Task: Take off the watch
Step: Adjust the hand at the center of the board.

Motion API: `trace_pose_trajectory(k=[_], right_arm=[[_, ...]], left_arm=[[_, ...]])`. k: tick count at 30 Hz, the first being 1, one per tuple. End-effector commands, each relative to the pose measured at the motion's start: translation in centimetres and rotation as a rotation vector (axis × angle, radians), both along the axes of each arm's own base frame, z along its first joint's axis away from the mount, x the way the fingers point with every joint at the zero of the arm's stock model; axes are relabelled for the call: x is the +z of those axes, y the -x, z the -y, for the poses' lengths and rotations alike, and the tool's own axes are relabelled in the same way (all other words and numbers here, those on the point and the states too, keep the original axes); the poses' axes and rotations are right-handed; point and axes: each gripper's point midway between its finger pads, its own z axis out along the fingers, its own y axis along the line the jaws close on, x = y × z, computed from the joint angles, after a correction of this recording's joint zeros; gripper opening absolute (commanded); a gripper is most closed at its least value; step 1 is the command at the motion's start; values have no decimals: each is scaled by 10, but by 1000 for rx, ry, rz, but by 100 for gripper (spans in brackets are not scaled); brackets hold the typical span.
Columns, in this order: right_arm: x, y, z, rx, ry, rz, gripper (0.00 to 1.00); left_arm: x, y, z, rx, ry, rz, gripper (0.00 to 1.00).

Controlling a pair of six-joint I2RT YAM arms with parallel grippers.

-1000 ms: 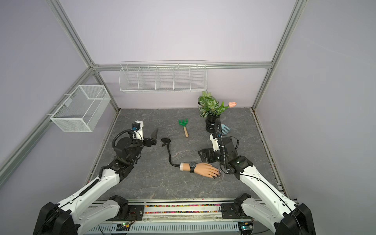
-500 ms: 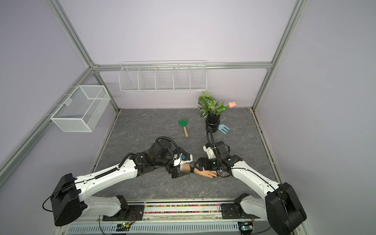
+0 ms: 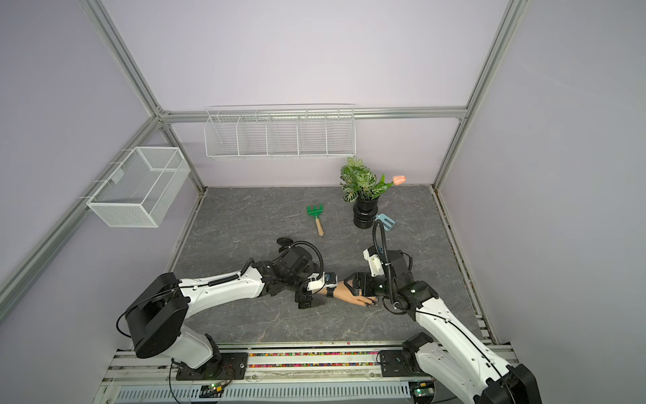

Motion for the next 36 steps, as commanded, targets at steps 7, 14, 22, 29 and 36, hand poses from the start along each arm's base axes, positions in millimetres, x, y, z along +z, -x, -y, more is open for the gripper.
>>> trace_pose_trajectory(k=[7, 14, 22, 29, 36], right_arm=[[0, 4, 11, -47, 11, 18, 89], [9, -3, 15, -67, 22, 88, 90], [26, -7, 32, -101, 39, 358, 97], [42, 6, 10, 92, 9, 665, 86], [89, 6, -2, 270, 132, 1099, 88]], left_arm=[[-22, -12, 2, 52, -33, -3, 82], [-45, -18, -5, 107, -99, -19, 75], [-54, -18, -9, 145, -90, -21, 63], [-21, -11, -15, 192, 58, -143, 44], [2, -9, -27, 231, 217, -267, 36]])
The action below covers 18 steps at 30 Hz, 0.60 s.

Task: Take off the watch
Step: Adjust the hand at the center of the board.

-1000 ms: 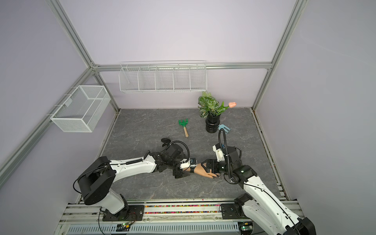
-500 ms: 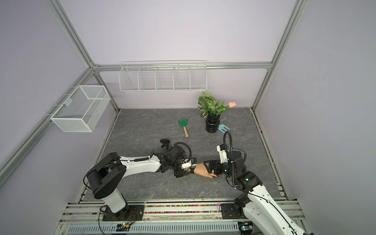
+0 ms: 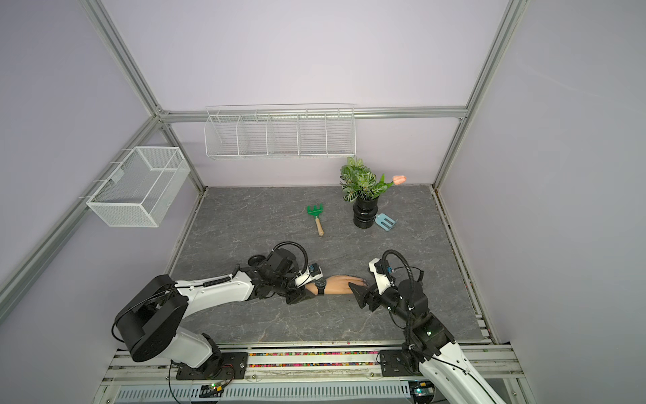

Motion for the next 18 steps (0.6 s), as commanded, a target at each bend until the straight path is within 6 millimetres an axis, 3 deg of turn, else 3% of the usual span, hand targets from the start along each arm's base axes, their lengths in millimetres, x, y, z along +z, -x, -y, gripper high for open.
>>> trace_pose_trajectory(k=[1, 6, 10, 15, 18], right_arm=[[36, 0, -15, 139, 198, 389, 88], [15, -21, -24, 249, 566, 499, 94], [-17, -19, -40, 426, 728, 553, 94], [-58, -17, -60, 527, 811, 590, 92], [-84, -28, -61, 516, 921, 616, 88]], left_arm=[[27, 0, 15, 0, 143, -56, 34], [22, -16, 11, 76, 143, -193, 20], [17, -26, 7, 113, 133, -271, 9], [23, -28, 7, 110, 176, -280, 7], [27, -26, 7, 98, 206, -295, 6]])
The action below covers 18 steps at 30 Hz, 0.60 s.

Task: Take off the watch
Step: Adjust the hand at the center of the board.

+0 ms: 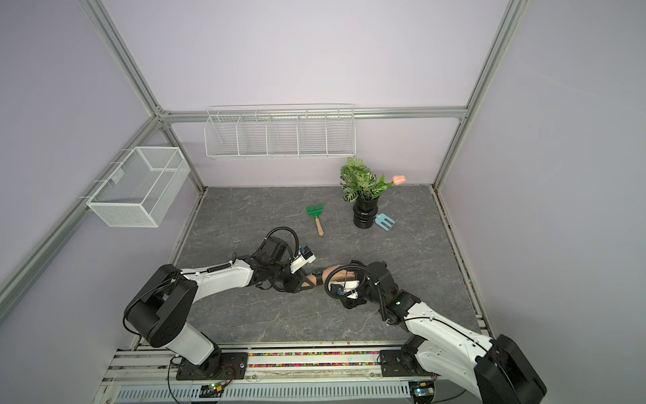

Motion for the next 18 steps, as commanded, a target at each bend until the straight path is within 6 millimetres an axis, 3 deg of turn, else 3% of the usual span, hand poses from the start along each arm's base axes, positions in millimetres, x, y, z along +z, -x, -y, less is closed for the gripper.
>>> trace_pose_trajectory(k=[1, 5, 9, 14, 18], right_arm=[[-18, -17, 0, 10, 114, 163, 86], [-36, -35, 3, -23, 198, 223, 73], [-37, -50, 7, -77, 222, 276, 65], [-45, -52, 9, -90, 244, 247, 39], [-36, -43, 4, -92, 179, 168, 17]], left_arm=[[19, 2, 10, -33, 92, -12, 6], [20, 3, 10, -37, 99, -9, 6], [19, 3, 9, -40, 97, -7, 5], [19, 4, 8, -47, 97, -1, 5], [20, 3, 7, -46, 93, 16, 7]])
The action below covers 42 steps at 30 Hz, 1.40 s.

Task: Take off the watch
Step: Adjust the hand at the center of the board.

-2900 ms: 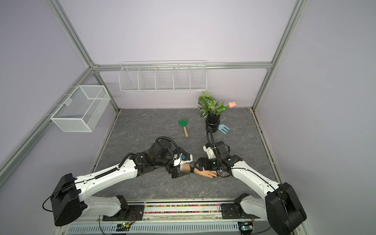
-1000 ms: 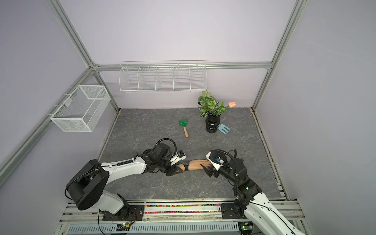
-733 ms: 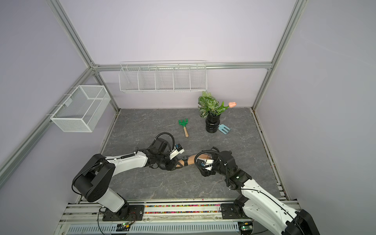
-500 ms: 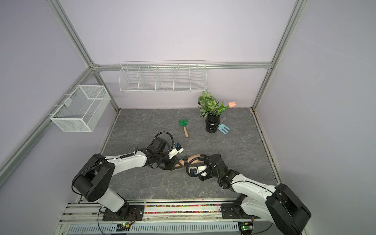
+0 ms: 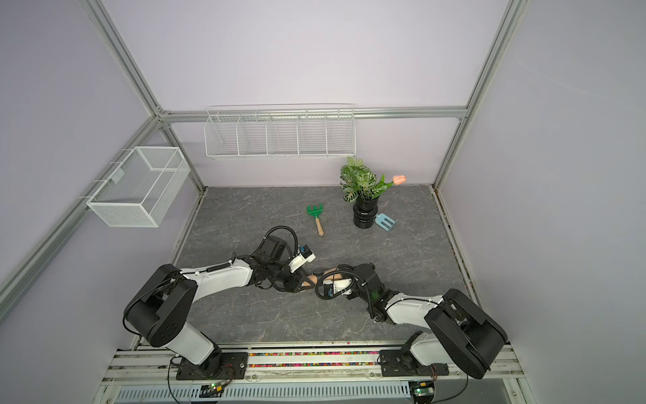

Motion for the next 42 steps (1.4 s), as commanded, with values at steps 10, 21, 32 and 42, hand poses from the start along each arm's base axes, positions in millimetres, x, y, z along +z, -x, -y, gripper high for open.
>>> trace_pose_trajectory(k=[10, 21, 32, 42], right_arm=[[40, 38, -11, -61, -211, -396, 7], [84, 69, -43, -102, -392, -964, 7], [74, 47, -75, -343, -638, -1518, 7], [14, 45, -77, -646, -798, -1721, 10]], left_arm=[[97, -20, -24, 214, 244, 462, 99], [210, -12, -96, 600, 404, 719, 99], [205, -17, -105, 694, 387, 666, 99], [183, -20, -94, 669, 333, 591, 99]])
